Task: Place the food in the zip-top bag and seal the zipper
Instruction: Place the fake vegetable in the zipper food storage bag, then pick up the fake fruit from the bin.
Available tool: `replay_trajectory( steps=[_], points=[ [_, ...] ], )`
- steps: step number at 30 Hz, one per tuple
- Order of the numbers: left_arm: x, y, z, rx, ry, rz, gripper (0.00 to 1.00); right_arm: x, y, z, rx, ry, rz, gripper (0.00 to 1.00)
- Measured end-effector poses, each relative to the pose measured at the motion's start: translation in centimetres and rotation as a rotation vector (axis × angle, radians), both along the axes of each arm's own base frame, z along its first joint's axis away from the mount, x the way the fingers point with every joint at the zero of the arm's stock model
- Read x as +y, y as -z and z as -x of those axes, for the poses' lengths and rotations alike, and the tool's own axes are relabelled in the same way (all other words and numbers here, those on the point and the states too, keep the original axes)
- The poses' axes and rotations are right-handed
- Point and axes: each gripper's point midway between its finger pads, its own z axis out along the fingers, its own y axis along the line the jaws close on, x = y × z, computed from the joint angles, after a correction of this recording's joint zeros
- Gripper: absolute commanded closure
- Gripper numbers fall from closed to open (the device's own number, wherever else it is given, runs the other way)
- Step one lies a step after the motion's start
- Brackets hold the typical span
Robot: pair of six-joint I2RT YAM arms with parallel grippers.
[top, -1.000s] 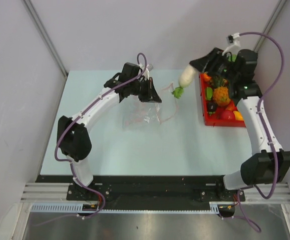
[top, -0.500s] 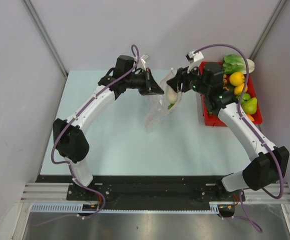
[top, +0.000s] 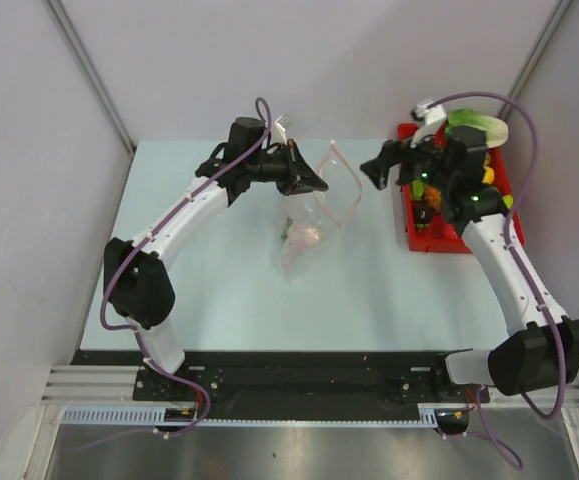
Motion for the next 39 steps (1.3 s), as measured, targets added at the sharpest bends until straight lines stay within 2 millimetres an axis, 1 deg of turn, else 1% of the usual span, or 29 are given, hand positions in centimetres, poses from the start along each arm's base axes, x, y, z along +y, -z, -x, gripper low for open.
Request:
replay_trajectory(
  steps=[2,3,5,7,9,10,13,16,18,19,22,24,26,27,31,32,35,39],
  points=[
    [-0.1,-0.1,-0.2,0.001,-0.009,0.007,1.00,-3.1,-1.2,-0.4,0.000,0.068,-0.048,0.00],
    [-0.1,-0.1,-0.3,0.001,-0.013,0.009,1.00,-5.0,-1.5,-0.9,0.004,0.116,-0.062,0.00],
    [-0.1,-0.1,-0.5,0.004,-0.023,0.010,1.00,-8.8,-1.2,-1.7,0.024,0.205,-0.073,0.00],
    [-0.2,0.1,-0.7,0.006,-0.033,0.010,1.00,-12.7,0.3,-2.5,0.071,0.302,-0.064,0.00],
    [-0.2,0.3,-0.9,0.007,-0.035,0.008,1.00,-15.5,2.0,-3.1,0.117,0.372,-0.042,0.00],
    [-0.3,0.4,-0.9,0.008,-0.036,0.007,1.00,-16.6,3.1,-3.5,0.141,0.398,-0.024,0.00],
    [-0.3,0.8,-1.2,0.012,-0.040,0.002,1.00,-18.8,6.3,-4.4,0.204,0.442,0.036,0.00],
    [-0.3,1.3,-1.4,0.014,-0.047,-0.008,1.00,-20.4,9.2,-5.5,0.260,0.467,0.092,0.02],
    [-0.3,1.6,-1.6,0.012,-0.050,-0.015,1.00,-21.1,10.6,-6.3,0.289,0.473,0.121,0.03],
    [-0.3,1.8,-1.7,0.011,-0.051,-0.019,1.00,-21.5,11.2,-6.8,0.301,0.474,0.139,0.06],
    [-0.3,2.5,-1.9,0.004,-0.049,-0.037,1.00,-22.1,12.8,-7.8,0.345,0.459,0.184,0.08],
    [-0.2,2.9,-2.0,-0.006,-0.048,-0.051,1.00,-22.3,13.6,-8.2,0.383,0.442,0.209,0.09],
    [-0.1,3.3,-2.2,-0.013,-0.051,-0.066,1.00,-22.5,14.1,-8.7,0.409,0.431,0.225,0.05],
    [0.0,3.4,-2.2,-0.016,-0.050,-0.072,1.00,-22.6,14.5,-8.8,0.425,0.430,0.230,0.05],
    [0.1,3.7,-2.3,-0.027,-0.048,-0.085,1.00,-22.9,15.9,-8.7,0.484,0.438,0.251,0.00],
    [0.1,3.7,-2.3,-0.032,-0.047,-0.088,1.00,-23.0,16.3,-8.7,0.503,0.442,0.258,0.00],
    [0.1,3.8,-2.4,-0.040,-0.047,-0.093,1.00,-23.4,17.1,-9.8,0.533,0.452,0.277,0.00],
    [0.2,4.2,-2.5,-0.042,-0.049,-0.101,1.00,-23.9,17.6,-11.4,0.551,0.469,0.302,0.00]
  ],
)
